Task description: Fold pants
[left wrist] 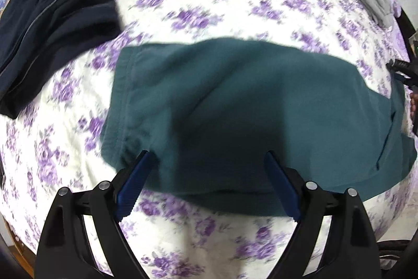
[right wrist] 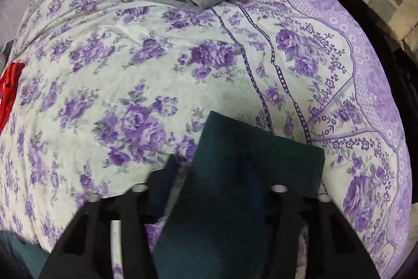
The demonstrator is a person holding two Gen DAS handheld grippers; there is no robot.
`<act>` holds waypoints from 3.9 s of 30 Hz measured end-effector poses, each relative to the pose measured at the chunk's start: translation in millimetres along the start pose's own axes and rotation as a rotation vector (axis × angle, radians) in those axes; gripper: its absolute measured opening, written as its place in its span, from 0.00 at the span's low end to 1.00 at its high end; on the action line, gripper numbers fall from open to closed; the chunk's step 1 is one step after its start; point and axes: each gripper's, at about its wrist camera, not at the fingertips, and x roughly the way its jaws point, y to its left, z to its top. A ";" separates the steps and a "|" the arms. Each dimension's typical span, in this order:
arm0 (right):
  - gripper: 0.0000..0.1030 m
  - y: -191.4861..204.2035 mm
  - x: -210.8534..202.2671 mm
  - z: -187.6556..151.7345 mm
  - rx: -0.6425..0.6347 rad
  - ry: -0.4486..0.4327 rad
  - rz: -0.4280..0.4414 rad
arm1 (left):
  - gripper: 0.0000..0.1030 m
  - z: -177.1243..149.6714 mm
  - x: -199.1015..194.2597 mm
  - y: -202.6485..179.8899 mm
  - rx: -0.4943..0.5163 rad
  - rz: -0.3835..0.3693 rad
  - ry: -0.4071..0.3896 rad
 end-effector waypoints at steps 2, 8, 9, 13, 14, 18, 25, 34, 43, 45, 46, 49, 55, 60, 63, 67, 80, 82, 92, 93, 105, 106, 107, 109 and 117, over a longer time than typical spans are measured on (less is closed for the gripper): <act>0.07 -10.8 -3.3 -1.3 0.042 -0.003 0.034 | 0.82 4.3 5.2 -2.4 0.016 0.019 0.009; 0.05 -60.3 -61.1 -26.7 0.205 -0.123 0.180 | 0.82 7.7 24.3 -3.4 0.034 0.055 0.065; 0.05 -70.4 -77.8 -35.7 0.231 -0.155 0.223 | 0.83 7.4 24.2 -4.0 0.041 0.054 0.065; 0.05 -112.1 -136.2 -66.6 0.314 -0.272 0.284 | 0.84 3.9 25.0 -7.9 0.071 0.045 0.065; 0.05 -124.0 -148.9 -79.2 0.343 -0.296 0.294 | 0.84 3.9 24.8 -7.8 0.079 0.039 0.064; 0.05 -176.5 -173.3 -135.4 0.465 -0.318 0.309 | 0.84 -0.4 27.9 -9.4 0.129 0.034 0.054; 0.06 -227.1 -128.6 -221.7 0.608 -0.205 0.244 | 0.84 -0.9 27.6 -2.1 0.198 0.025 0.063; 0.48 -240.7 -121.9 -261.7 0.701 -0.203 0.207 | 0.84 -6.4 21.6 -0.1 0.233 0.027 0.062; 0.48 -220.1 -123.4 -193.4 0.475 -0.220 0.147 | 0.84 -19.4 16.1 0.4 0.232 0.038 0.062; 0.48 -214.2 -108.1 -179.7 0.410 -0.161 0.142 | 0.84 -19.1 15.3 0.0 0.234 0.046 0.064; 0.45 -211.0 -101.0 -174.9 0.379 -0.128 0.141 | 0.84 -20.1 14.2 -2.3 0.234 0.049 0.066; 0.07 -205.4 -98.2 -165.5 0.314 -0.105 0.141 | 0.84 -20.4 14.4 -4.8 0.230 0.058 0.073; 0.08 -217.3 -107.6 -157.7 0.349 -0.229 0.157 | 0.84 -12.0 24.7 -6.4 0.195 0.065 0.081; 0.49 -218.1 -78.7 -158.3 0.367 -0.164 0.021 | 0.84 -6.6 30.6 -8.8 0.209 0.082 0.097; 0.55 -237.5 -98.8 -179.5 0.486 -0.219 0.062 | 0.84 -4.2 31.6 -8.0 0.202 0.074 0.097; 0.55 -255.6 -115.0 -218.6 0.595 -0.218 0.134 | 0.85 -4.3 33.4 -7.0 0.197 0.071 0.086; 0.46 -252.8 -115.4 -239.1 0.729 -0.261 0.257 | 0.86 -6.9 33.2 -6.3 0.211 0.069 0.086; 0.46 -251.4 -123.1 -226.6 0.689 -0.277 0.238 | 0.86 -7.6 33.4 -5.0 0.204 0.068 0.084; 0.39 -220.0 -95.0 -167.1 0.373 -0.096 0.216 | 0.86 -13.1 31.1 -6.4 0.192 0.077 0.078; 0.23 -214.5 -86.9 -159.3 0.318 -0.039 0.218 | 0.86 -13.6 30.9 -7.2 0.194 0.081 0.078; 0.60 -232.3 -76.4 -143.3 0.432 -0.101 0.061 | 0.86 -11.2 30.6 -8.7 0.178 0.086 0.082; 0.60 -234.4 -76.5 -145.7 0.452 -0.111 0.036 | 0.86 -10.4 30.7 -8.8 0.179 0.087 0.085; 0.59 -236.2 -80.9 -148.8 0.462 -0.136 0.022 | 0.86 -9.7 29.9 -9.0 0.183 0.088 0.086; 0.59 -243.5 -94.2 -158.7 0.495 -0.172 0.024 | 0.86 -8.1 28.7 -7.7 0.185 0.085 0.082; 0.59 -249.3 -94.4 -228.8 0.653 -0.086 0.247 | 0.86 -7.7 26.7 -0.1 0.174 0.057 0.080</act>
